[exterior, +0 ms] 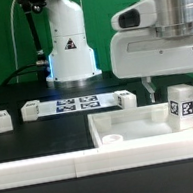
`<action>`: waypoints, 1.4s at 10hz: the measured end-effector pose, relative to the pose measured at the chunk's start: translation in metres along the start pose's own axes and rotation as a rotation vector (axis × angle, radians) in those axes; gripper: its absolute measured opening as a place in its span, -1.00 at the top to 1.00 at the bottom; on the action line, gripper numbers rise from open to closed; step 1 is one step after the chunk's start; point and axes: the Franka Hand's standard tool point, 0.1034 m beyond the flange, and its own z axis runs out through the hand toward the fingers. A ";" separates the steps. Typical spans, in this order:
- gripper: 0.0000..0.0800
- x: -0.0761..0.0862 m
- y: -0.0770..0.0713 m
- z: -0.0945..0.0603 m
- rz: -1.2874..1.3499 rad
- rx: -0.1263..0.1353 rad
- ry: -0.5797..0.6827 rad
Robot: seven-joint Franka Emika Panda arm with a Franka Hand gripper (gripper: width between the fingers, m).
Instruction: Assemble one leg
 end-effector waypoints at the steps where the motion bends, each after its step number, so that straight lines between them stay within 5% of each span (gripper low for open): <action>1: -0.62 -0.001 -0.001 0.000 -0.109 -0.019 0.008; 4: -0.62 0.004 0.000 -0.002 -0.323 0.002 0.075; 10: -0.55 0.006 0.007 -0.001 -0.562 -0.007 0.078; 12: 0.24 0.006 0.007 -0.001 -0.562 -0.007 0.078; 14: 0.28 0.006 0.006 -0.001 -0.549 -0.006 0.078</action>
Offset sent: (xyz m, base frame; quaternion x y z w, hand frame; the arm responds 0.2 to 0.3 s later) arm -0.0086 -0.0003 0.0063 0.0483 0.0597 -0.1763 0.9813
